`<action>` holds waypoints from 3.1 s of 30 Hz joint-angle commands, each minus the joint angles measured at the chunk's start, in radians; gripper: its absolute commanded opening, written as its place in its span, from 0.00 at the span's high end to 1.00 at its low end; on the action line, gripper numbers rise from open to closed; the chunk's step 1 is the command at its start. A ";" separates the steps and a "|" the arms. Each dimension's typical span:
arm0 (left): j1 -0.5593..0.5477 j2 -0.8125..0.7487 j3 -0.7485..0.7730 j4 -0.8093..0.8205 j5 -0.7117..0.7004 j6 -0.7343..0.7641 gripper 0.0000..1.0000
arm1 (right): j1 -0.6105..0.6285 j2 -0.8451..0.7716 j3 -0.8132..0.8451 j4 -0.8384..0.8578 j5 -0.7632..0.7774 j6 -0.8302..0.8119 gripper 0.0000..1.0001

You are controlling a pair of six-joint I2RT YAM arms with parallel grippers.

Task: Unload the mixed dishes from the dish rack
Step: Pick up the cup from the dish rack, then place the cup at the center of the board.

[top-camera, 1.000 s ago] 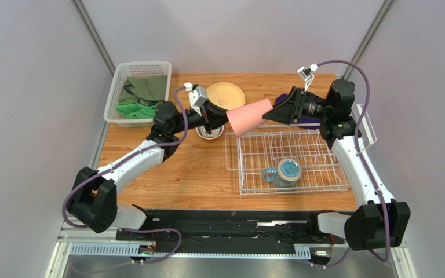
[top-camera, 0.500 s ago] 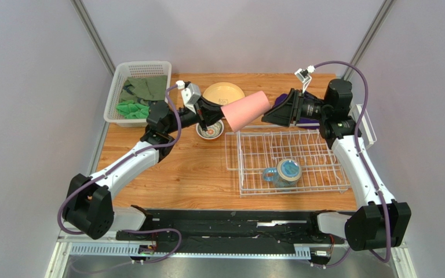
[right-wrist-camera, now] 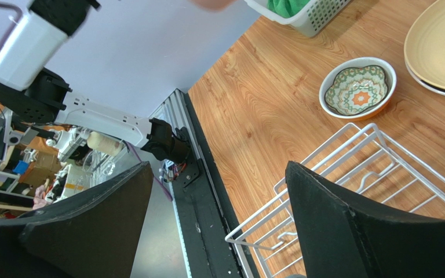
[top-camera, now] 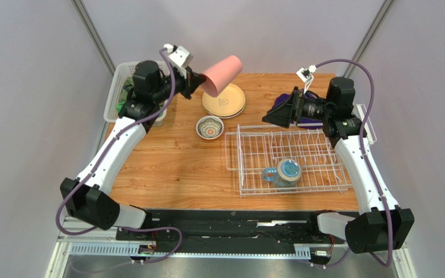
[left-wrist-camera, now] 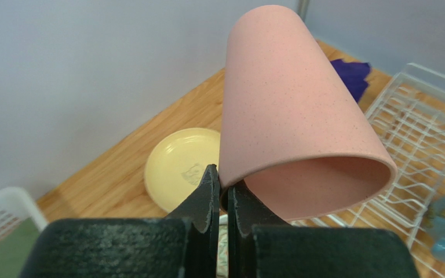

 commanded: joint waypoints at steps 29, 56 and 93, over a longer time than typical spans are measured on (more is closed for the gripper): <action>0.183 0.808 0.907 -1.153 -0.287 0.488 1.00 | 0.000 -0.046 0.031 -0.039 0.028 -0.077 0.11; 0.174 0.940 1.009 -1.270 -0.321 0.569 0.98 | 0.001 -0.060 0.007 -0.030 0.030 -0.081 0.11; 0.146 0.929 1.004 -1.123 -0.364 0.529 0.44 | 0.003 -0.064 -0.001 -0.044 0.034 -0.098 0.11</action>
